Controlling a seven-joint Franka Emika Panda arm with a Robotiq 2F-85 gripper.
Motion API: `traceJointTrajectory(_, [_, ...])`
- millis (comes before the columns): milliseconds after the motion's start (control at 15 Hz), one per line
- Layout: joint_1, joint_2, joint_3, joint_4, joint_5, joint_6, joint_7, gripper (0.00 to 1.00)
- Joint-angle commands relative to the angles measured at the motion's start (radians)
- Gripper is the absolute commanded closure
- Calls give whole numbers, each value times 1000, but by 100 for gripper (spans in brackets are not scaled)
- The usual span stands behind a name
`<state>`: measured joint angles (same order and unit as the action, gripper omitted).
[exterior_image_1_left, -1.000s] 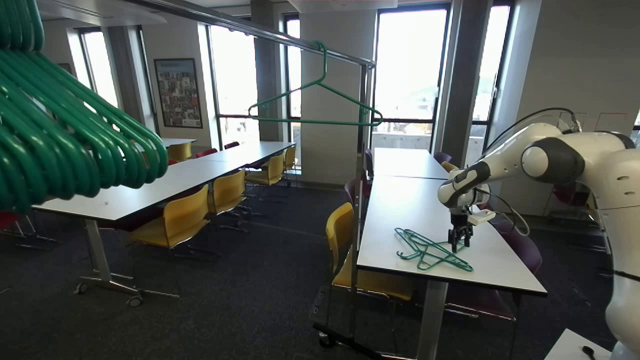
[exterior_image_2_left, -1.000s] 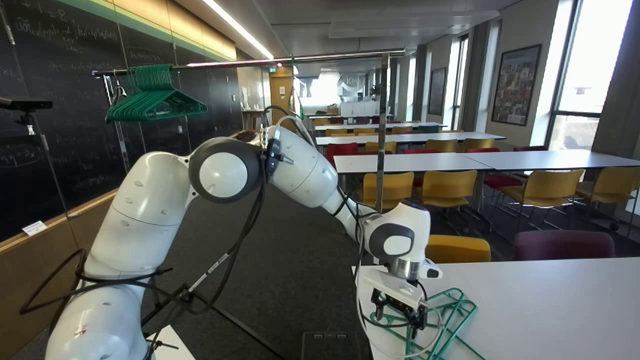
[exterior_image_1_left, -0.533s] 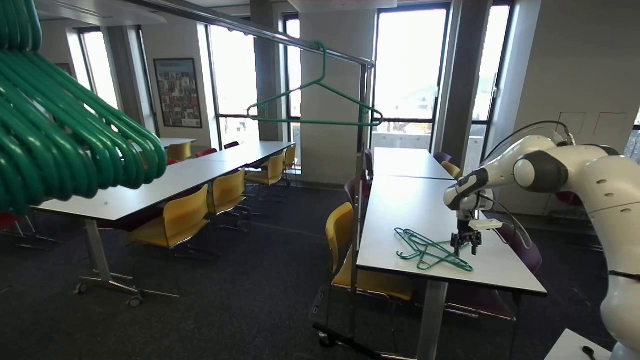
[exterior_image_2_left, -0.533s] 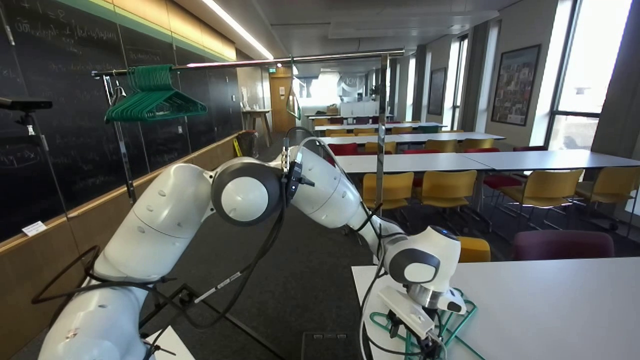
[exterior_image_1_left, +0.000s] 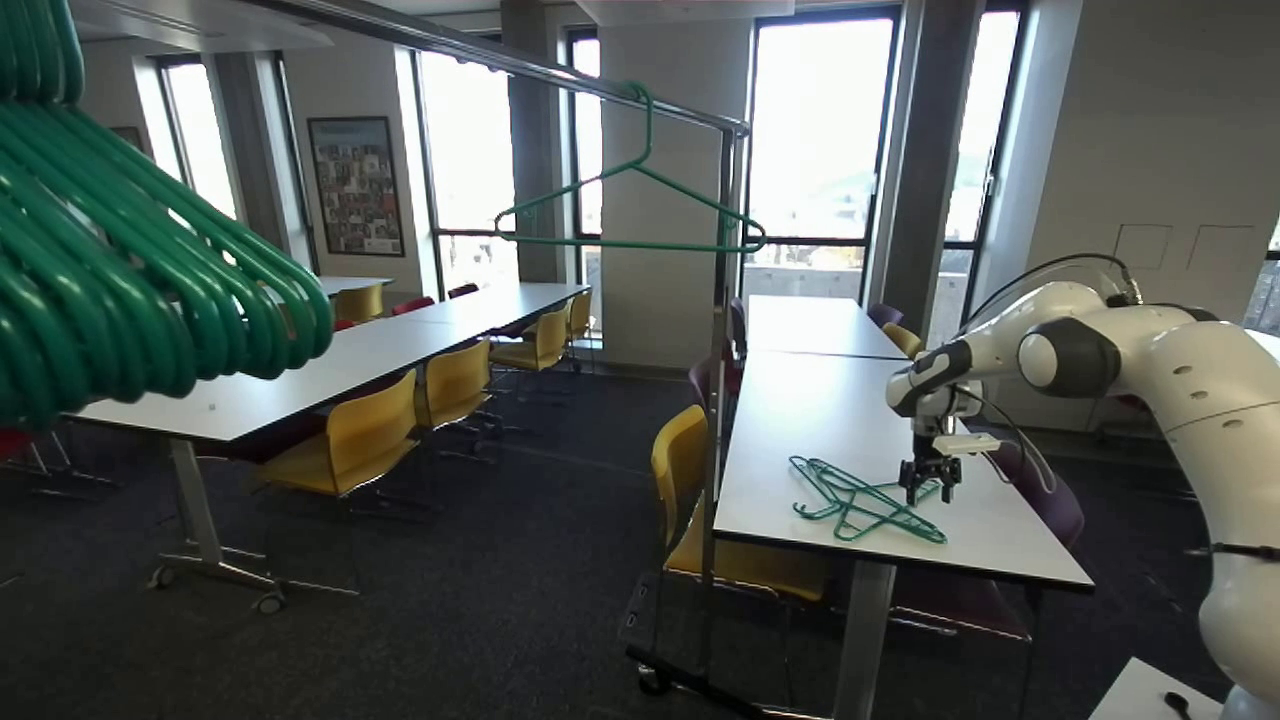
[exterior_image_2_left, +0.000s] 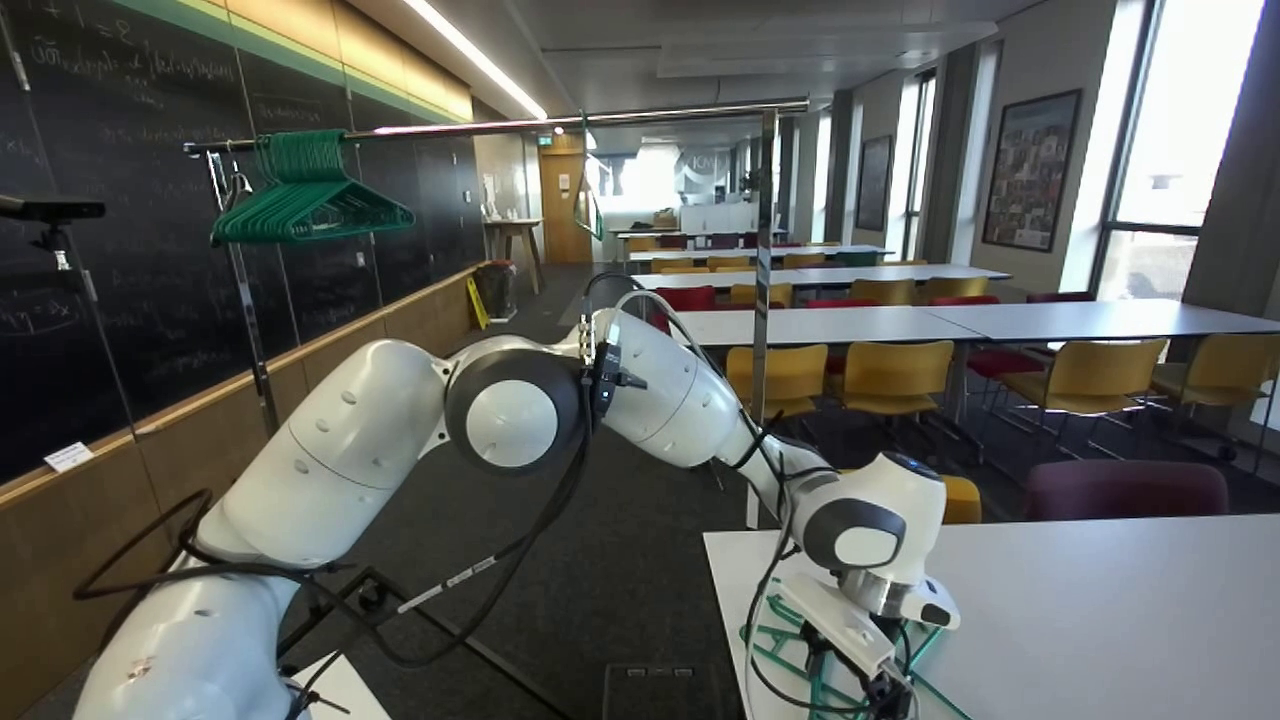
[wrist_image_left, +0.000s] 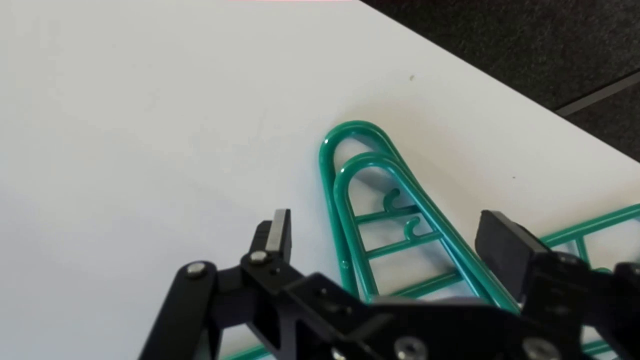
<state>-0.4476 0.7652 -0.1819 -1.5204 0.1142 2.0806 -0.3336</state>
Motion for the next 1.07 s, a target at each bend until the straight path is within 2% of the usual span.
traceJointTrajectory(0, [-11,62,11,107,-31,-46,-4,0])
traceJointTrajectory(1000, [-7,198,9,267,-160,-139,-40,0])
